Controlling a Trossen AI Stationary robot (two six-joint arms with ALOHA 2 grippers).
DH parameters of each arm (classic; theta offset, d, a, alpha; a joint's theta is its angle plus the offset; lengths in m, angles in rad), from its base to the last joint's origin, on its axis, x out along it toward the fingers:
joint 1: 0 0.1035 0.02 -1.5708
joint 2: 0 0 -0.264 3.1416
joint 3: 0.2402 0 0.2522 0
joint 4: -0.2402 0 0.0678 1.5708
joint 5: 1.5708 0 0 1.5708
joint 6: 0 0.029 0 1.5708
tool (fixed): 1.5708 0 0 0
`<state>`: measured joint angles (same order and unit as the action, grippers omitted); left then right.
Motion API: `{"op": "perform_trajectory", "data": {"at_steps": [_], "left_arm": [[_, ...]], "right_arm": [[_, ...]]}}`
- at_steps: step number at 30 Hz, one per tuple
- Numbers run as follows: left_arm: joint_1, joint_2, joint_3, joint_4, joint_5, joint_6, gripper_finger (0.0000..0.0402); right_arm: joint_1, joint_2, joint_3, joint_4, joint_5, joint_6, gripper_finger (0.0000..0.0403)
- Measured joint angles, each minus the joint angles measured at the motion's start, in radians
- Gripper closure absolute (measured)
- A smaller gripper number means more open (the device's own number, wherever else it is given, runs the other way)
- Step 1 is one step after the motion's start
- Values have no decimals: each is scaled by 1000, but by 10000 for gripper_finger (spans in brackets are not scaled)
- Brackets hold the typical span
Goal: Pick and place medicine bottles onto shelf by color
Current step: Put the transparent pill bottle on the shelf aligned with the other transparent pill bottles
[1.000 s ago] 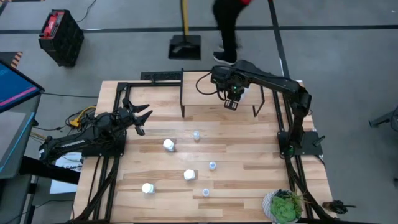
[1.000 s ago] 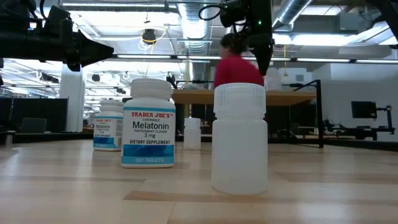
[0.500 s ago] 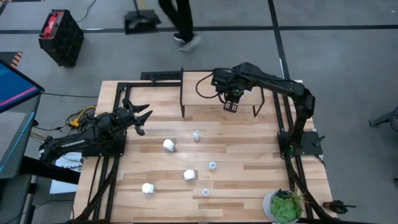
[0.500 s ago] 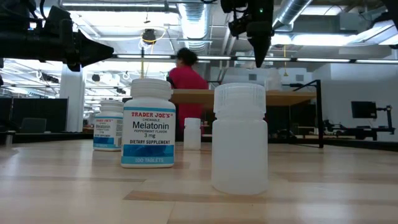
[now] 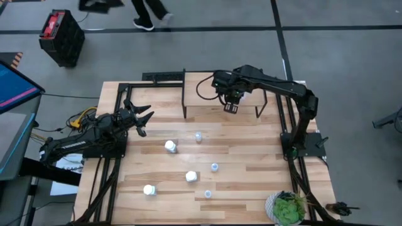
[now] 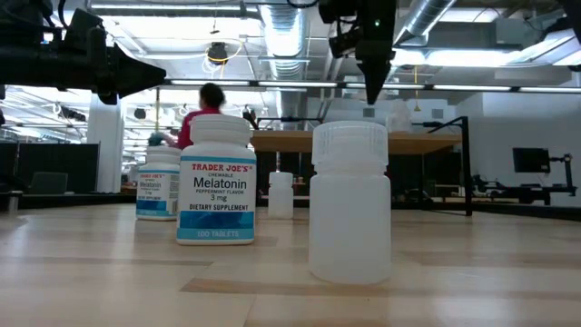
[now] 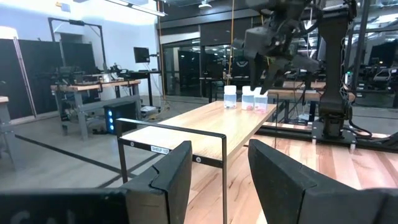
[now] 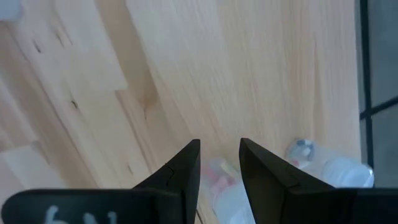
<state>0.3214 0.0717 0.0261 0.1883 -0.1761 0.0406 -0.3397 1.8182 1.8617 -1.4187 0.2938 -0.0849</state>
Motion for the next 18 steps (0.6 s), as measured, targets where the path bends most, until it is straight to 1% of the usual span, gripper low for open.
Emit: {"op": "perform_trajectory", "data": {"at_steps": [5, 18], "left_arm": [[0, 0, 0, 0, 0, 0, 252], [0, 0, 0, -8, 0, 0, 252]], "right_arm": [[24, 1, -1, 32, -1, -44, 269], [13, 1, -1, 43, 0, -56, 269]]}}
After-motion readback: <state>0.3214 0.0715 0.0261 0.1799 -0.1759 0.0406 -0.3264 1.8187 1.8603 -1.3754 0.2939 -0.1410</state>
